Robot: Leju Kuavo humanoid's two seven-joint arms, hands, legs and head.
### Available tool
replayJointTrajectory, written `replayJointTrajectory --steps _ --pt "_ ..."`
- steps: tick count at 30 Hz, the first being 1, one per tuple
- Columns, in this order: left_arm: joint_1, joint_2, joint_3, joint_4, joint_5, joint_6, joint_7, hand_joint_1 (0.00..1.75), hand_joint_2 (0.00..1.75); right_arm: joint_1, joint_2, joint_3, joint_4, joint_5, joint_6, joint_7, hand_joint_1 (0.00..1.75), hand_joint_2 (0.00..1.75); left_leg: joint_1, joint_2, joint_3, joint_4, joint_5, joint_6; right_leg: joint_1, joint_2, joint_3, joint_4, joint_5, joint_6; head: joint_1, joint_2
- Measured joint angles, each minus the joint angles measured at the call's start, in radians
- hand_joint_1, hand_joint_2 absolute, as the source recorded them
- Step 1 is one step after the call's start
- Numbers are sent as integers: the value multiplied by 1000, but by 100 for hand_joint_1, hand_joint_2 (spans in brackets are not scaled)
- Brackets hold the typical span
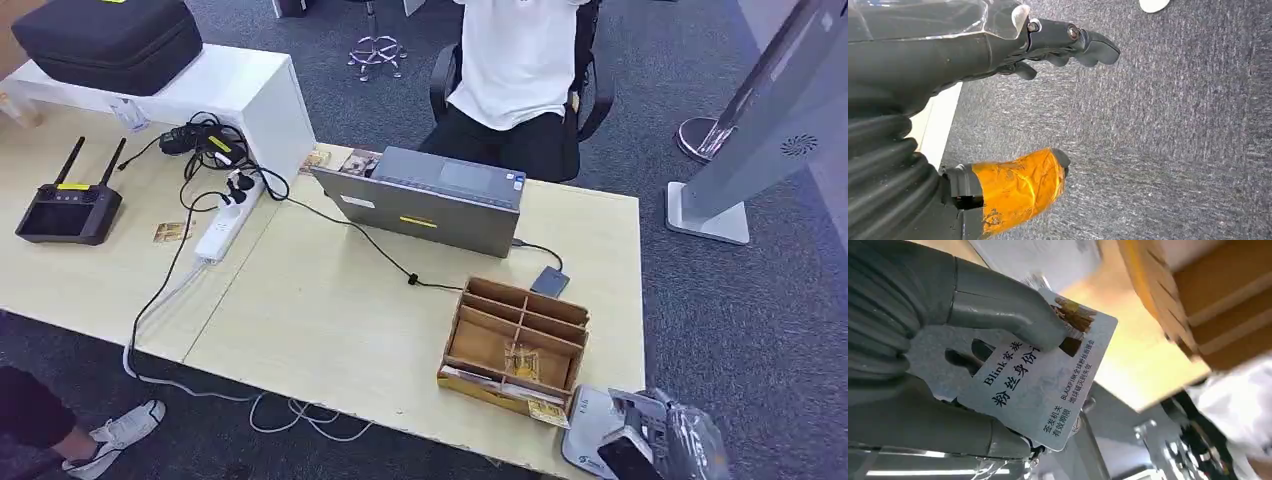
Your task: Pass the card to the sensor for recognition and then transmit it.
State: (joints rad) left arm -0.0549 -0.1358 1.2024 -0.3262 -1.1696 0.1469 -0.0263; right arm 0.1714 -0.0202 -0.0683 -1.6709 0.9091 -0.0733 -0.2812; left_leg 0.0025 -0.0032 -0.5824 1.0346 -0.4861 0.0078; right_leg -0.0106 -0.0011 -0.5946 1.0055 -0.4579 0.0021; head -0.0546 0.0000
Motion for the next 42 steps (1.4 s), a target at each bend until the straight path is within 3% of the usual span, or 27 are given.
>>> replayJointTrajectory --steps 6,14,17,21,24,30,36,37,38,39,40,42 --pt "-1 -9 7 -5 -23 -3 0 0 175 -35 40 -16 -92 -60 -23 -78 175 175 0 1 -1 0 0 0 0 0 0 0 0 0 0 0" --pt "-1 -9 7 -5 -26 -3 0 0 175 -41 43 -16 -98 -67 -18 -83 175 175 0 1 -1 0 0 0 0 0 0 1 0 0 0 0" --pt "-3 -12 7 -5 -49 -11 0 0 175 -97 68 5 -122 -90 29 -95 175 175 0 4 0 0 0 0 0 3 -1 1 1 -1 0 0" --pt "-19 -6 7 -5 -113 -21 -9 0 175 -333 128 166 -13 -51 61 -12 175 175 0 2 -1 0 5 -1 0 2 -1 1 3 0 0 0" --pt "-19 -5 6 -5 -129 -24 -12 0 175 -365 134 182 13 -44 65 7 175 175 0 2 -2 0 5 -1 0 2 -1 1 3 1 1 0" --pt "-30 3 -9 -4 -180 -39 -15 0 175 -558 179 202 176 22 72 124 175 175 0 3 -2 0 7 -2 0 3 -3 1 5 0 1 0" --pt "-34 7 -23 -3 -190 -39 -16 0 175 -650 216 208 283 43 70 146 175 175 0 3 -2 0 7 -1 0 3 -3 1 6 -1 0 0" --pt "-34 8 -24 -3 -193 -40 -16 0 175 -657 219 209 293 47 69 147 112 175 0 3 -2 0 7 -1 0 3 -3 1 6 -1 0 0" --pt "-35 8 -24 -3 -196 -40 -16 0 175 -664 224 209 305 56 68 151 70 175 0 3 -2 0 7 -1 0 3 -3 1 6 -1 0 0" --pt "-35 8 -25 -3 -198 -40 -16 0 175 -668 227 211 314 64 67 153 70 175 0 3 -2 0 7 -1 0 3 -3 1 6 -1 0 0" --pt "-35 8 -25 -3 -198 -41 -16 0 175 -670 230 214 323 72 67 153 0 175 0 3 -3 0 7 -1 0 3 -3 1 6 -1 0 0" --pt "-35 8 -25 -3 -197 -40 -16 0 175 -674 234 219 337 84 68 155 0 175 0 3 -3 0 7 -1 0 3 -3 1 6 -1 0 0"
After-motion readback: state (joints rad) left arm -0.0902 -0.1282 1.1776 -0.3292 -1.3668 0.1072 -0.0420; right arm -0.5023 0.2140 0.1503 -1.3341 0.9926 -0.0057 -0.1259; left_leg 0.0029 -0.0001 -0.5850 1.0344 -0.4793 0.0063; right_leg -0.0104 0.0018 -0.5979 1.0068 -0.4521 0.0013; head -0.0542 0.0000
